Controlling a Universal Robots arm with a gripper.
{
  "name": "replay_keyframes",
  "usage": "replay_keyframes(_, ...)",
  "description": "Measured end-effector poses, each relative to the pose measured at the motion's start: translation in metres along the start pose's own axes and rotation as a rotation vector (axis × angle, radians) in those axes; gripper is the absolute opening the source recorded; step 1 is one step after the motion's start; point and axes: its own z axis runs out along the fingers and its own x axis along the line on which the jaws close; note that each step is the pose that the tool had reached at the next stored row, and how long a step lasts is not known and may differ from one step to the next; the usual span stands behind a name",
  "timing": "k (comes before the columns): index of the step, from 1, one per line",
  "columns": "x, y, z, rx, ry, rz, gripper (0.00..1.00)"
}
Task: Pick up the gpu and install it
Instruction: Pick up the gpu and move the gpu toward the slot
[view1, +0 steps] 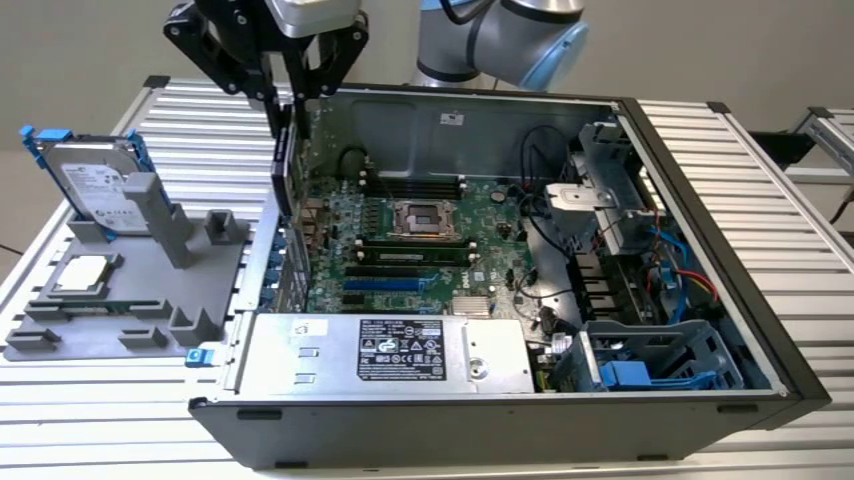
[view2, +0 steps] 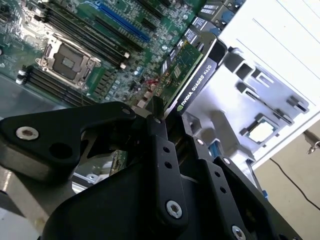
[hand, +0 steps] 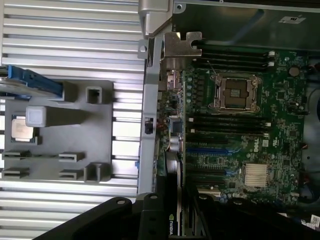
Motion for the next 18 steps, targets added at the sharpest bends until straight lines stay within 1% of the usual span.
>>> replay_keyframes(5,-0.0035,-0.0001,0.0001,-0.0001,-0.0001,0.0,0.0)
replay_keyframes(18,-0.0153,-0.0006,0.0002,0.0,-0.0001,0.0,0.0)
